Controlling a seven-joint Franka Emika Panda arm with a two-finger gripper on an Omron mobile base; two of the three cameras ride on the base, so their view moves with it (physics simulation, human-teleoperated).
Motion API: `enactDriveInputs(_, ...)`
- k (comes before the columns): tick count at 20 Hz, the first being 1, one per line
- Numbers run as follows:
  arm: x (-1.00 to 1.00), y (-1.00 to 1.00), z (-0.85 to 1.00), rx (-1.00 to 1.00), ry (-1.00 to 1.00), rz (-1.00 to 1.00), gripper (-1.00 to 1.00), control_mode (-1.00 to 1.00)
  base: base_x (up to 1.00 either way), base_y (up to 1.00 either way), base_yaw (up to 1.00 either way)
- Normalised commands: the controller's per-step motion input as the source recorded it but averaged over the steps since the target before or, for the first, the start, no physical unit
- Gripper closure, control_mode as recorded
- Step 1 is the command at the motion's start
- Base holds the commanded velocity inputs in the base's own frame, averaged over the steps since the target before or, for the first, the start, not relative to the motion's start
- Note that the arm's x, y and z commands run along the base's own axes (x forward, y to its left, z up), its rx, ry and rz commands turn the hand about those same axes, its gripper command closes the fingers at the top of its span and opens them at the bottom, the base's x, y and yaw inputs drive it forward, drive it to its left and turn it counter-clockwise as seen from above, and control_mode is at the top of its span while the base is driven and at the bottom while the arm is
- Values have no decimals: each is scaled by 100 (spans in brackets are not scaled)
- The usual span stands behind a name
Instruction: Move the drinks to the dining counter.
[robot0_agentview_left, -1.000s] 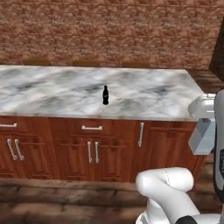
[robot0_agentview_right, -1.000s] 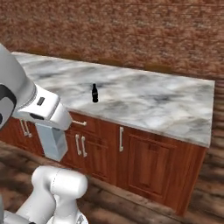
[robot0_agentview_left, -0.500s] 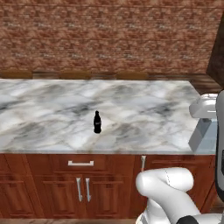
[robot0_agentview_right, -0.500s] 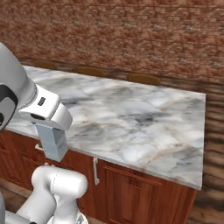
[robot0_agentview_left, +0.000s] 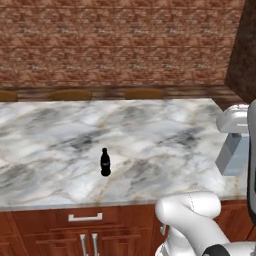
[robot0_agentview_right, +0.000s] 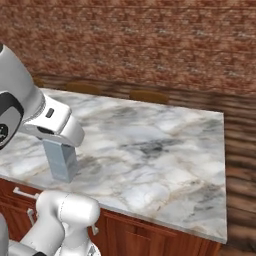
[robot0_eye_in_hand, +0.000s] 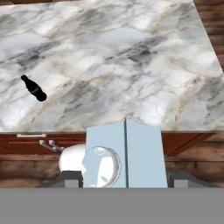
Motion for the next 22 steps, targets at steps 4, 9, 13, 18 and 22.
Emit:
enactDriveInputs(4, 0, 0, 0, 0, 0, 0, 100, 100, 100, 0, -29)
enactDriveInputs(9, 0, 0, 0, 0, 0, 0, 100, 100, 100, 0, -30)
enactDriveInputs(13, 0, 0, 0, 0, 0, 0, 100, 100, 100, -3, -1)
enactDriveInputs(18, 40, 0, 0, 0, 8, 0, 100, -100, 40, -3, 0)
enactDriveInputs(22, 55, 0, 0, -2, 3, 0, 100, -100, 0, 0, 0)
